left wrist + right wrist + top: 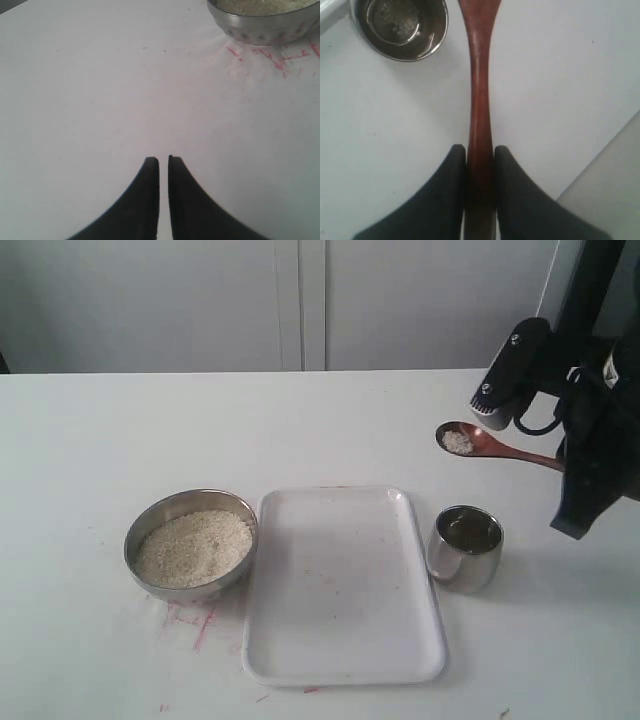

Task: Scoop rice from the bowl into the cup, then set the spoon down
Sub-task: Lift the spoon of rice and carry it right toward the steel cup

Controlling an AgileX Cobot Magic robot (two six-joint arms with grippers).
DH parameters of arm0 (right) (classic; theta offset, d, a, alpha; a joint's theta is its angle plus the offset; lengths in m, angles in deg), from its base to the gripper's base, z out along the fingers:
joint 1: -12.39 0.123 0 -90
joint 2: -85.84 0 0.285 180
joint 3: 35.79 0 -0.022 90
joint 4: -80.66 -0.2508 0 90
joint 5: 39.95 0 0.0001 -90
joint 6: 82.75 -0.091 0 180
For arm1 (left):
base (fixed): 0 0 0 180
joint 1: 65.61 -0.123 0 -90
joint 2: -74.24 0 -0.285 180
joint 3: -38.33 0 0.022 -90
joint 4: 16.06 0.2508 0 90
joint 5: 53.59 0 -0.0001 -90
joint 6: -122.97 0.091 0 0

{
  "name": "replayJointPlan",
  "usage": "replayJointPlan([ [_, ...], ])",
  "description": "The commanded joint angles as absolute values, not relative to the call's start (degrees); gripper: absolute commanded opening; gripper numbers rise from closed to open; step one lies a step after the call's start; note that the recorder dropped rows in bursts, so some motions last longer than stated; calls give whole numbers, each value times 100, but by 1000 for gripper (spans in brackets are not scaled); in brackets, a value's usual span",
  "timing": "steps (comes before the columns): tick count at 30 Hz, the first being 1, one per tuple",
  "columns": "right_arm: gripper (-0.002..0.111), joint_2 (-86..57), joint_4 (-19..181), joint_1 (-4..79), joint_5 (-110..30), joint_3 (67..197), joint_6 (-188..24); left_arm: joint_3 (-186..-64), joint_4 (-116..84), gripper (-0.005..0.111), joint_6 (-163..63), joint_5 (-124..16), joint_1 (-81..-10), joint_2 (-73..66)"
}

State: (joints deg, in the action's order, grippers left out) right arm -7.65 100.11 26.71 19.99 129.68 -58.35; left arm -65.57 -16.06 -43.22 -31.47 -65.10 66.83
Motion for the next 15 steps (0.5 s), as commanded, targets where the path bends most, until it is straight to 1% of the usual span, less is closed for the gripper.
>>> replayJointPlan([
  [1, 0, -997, 10070, 2650, 1825, 12680, -5893, -6504, -1638, 14, -4355, -2870, -6488, 6645],
  [9, 0, -1401, 10081, 2650, 1301, 11983, -5893, -6504, -1638, 14, -4355, -2870, -6488, 6645],
  [15, 0, -1655, 10106, 2660, 1249, 11882, -5893, -6504, -1638, 14, -4355, -2870, -6488, 6645],
])
